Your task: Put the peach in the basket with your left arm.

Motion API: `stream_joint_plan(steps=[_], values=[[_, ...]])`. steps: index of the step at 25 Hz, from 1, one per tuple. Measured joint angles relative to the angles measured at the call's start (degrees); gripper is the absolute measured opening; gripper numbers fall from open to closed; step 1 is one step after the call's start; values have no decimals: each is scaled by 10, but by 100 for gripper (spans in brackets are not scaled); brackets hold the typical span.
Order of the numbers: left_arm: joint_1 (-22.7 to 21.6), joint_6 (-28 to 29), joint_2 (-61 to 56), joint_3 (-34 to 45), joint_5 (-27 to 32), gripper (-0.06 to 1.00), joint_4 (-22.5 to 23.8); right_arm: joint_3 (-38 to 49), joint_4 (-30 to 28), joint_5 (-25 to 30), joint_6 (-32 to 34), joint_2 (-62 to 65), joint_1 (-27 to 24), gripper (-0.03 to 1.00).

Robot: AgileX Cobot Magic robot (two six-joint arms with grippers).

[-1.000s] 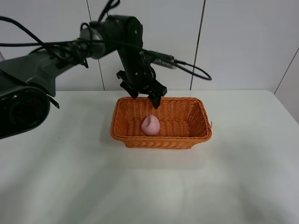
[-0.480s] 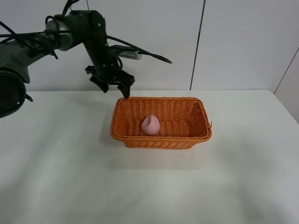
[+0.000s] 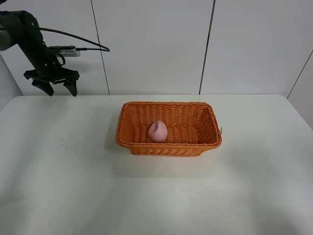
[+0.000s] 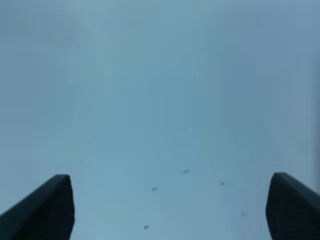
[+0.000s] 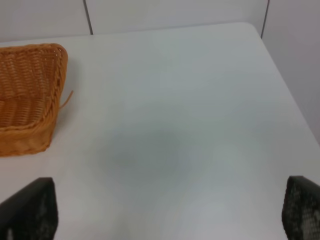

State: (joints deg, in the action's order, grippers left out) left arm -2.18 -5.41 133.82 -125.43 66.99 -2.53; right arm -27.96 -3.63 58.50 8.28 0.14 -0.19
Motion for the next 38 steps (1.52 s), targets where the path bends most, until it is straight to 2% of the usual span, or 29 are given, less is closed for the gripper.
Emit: stream_joint_plan(steps=[8, 13, 17, 23, 29, 38], values=[[3, 2, -15, 76, -1, 88, -12, 0, 0, 0, 0, 0, 0, 69], [4, 3, -82, 182, -1, 88, -13, 0, 0, 0, 0, 0, 0, 69], [4, 4, -162, 304, -1, 88, -14, 0, 0, 0, 0, 0, 0, 69], [4, 5, -309, 516, -1, 88, -14, 0, 0, 0, 0, 0, 0, 69], [4, -1, -481, 696, -1, 86, -14, 0, 0, -1, 0, 0, 0, 69], [4, 8, -786, 888, -8, 86, -13, 0, 0, -1, 0, 0, 0, 69]])
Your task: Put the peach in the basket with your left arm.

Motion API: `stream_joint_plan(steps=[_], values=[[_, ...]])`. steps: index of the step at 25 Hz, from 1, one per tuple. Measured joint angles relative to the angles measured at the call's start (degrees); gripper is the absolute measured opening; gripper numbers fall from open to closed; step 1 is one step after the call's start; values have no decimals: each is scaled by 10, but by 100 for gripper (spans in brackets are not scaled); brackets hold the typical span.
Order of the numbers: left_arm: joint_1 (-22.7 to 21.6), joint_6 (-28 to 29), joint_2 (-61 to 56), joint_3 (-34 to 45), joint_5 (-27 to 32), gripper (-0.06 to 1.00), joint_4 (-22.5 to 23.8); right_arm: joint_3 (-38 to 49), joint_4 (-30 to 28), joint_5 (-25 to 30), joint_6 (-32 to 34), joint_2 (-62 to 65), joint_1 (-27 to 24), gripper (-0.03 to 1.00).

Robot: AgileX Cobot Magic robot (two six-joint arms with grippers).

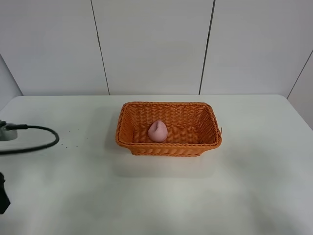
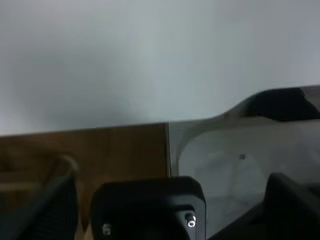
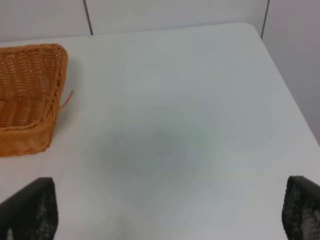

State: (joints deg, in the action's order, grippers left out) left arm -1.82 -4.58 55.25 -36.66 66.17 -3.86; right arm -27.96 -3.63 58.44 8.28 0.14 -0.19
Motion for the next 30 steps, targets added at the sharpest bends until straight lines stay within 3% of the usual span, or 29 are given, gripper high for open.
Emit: stream_joint_plan(steps=[7, 19, 30], values=[[0, 2, -234, 77, -52, 86, 1, 0, 0, 0, 0, 0, 0, 69], [0, 2, -533, 84, -57, 85, -1, 0, 0, -1, 0, 0, 0, 69], [0, 2, -557, 84, -56, 85, -1, 0, 0, -2, 0, 0, 0, 69]])
